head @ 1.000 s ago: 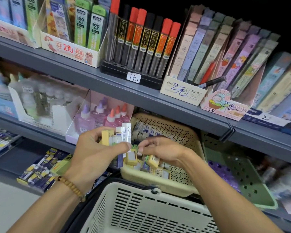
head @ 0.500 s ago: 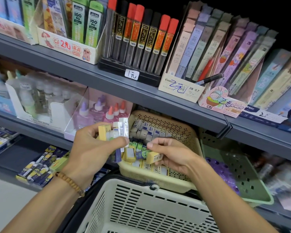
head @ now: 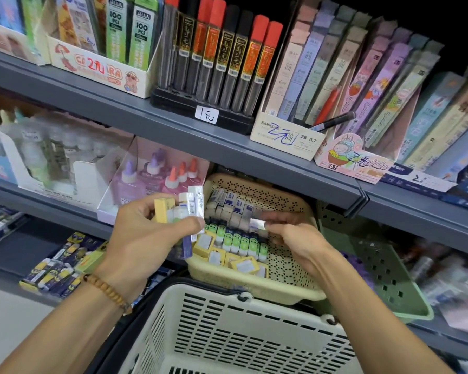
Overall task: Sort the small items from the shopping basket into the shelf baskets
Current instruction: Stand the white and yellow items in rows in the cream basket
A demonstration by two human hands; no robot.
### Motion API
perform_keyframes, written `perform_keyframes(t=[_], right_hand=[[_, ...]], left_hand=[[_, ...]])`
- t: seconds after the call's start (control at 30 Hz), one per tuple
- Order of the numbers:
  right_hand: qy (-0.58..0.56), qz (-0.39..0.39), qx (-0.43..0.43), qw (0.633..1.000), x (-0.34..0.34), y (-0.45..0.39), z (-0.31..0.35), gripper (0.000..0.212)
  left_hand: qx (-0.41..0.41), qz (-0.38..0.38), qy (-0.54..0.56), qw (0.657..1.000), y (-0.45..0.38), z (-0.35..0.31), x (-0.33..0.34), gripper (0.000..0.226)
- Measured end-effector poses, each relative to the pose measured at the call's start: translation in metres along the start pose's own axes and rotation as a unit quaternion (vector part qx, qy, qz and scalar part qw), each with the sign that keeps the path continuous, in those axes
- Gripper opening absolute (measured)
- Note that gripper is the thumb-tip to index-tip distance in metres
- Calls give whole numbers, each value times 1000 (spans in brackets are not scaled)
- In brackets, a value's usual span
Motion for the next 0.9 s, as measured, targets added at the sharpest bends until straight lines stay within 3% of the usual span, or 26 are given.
perform_keyframes(t=[0.1,0.3,0.5,0.6,0.73,0.83,0.9], right_hand=[[73,-59,3,996,-11,1,-9,26],[103,-132,52,985,-12,-3,-26,7],[194,-78,103,972,-4,-7,-31,12],[144,-117,102,977,-10,-9,-31,7],[197,-70,171,963,-6,-10,-28,38],[197,-40,167,965,-4,-8,-26,27],[253,-46,111,960,-6,-5,-22,22]], left_hand=[[-1,10,2,1000,0,1,4,32],[7,27,-6,1000,0,6,6,27],[8,22,5,1000,0,5,6,29],[8,17,6,1000,-1,4,5,30],[3,21,11,1000,-2,6,6,28],[2,26,5,1000,-2,7,7,24],[1,27,9,1000,-2,6,6,20]])
Point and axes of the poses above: each hand's wrist, its own y-axis away from the middle knuckle, its own x-axis out of the palm, z = x × y, the point moved 2 cm from there along -y, towards the middle knuckle, and after that the axes turned 5 degrees about -y, right-handed, at the moved point
